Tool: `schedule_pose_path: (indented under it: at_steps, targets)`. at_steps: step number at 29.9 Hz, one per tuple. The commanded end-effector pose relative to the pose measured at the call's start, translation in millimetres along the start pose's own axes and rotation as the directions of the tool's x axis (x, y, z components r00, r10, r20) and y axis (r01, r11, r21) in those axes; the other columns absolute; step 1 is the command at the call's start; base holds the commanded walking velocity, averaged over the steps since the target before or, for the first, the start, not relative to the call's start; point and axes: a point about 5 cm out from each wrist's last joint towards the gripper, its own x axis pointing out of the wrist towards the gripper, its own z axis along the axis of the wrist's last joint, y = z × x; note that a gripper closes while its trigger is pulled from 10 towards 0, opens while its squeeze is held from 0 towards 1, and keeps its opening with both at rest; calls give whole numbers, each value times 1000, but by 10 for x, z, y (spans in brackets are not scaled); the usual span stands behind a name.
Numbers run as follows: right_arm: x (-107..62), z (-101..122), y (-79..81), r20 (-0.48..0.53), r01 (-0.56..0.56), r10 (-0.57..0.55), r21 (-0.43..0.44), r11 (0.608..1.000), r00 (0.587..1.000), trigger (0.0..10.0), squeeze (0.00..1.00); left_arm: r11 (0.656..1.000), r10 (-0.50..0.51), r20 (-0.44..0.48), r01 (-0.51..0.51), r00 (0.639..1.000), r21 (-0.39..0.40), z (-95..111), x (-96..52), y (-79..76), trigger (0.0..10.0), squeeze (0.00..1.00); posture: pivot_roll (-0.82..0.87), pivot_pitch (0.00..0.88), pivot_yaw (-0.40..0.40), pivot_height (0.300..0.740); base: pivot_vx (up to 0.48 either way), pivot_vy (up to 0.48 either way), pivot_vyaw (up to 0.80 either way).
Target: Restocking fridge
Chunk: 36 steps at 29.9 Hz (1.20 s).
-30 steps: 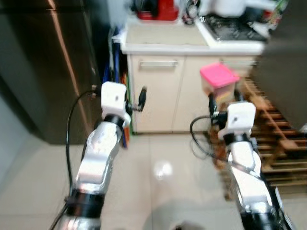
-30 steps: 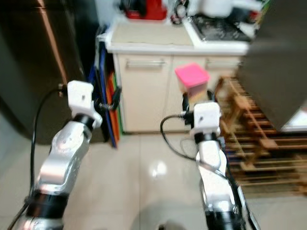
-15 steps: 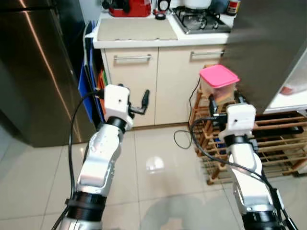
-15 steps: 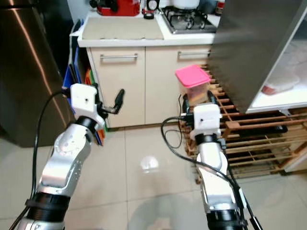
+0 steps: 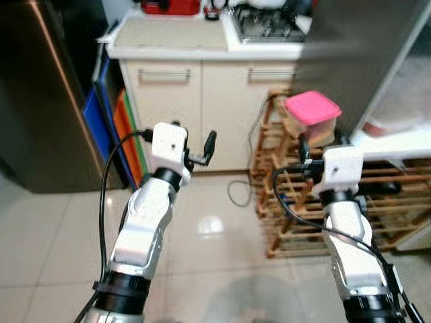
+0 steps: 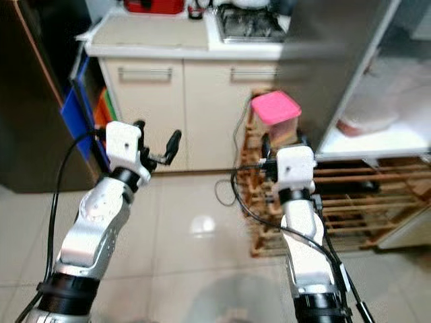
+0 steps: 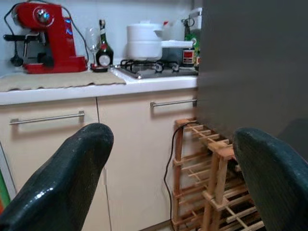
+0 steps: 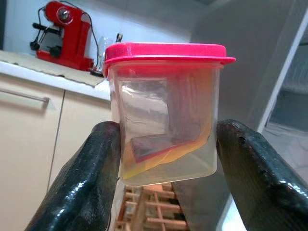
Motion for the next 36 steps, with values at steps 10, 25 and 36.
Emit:
schedule_pose_path:
  at_steps: [10, 25, 36]
  targets:
    - [36, -1, 54, 6, -17, 17, 24, 1000, 1000, 0, 0, 999, 32, -11, -31, 999, 38, -17, 15, 85, 10000, 0, -69, 0, -5, 740, 0, -470, 0]
    - [-25, -179, 159, -136, -75, 116, 274, 959, 984, 0, 0, 995, 101, -97, -101, 990, 5, -241, -53, 173, 10000, 0, -68, 0, -7, 740, 0, -465, 0]
    - [-248, -486, -44, -281, -42, 151, 359, 932, 948, 0, 0, 970, 207, -275, -233, 939, -66, -634, -366, 401, 10000, 0, -57, 0, -5, 740, 0, -462, 0]
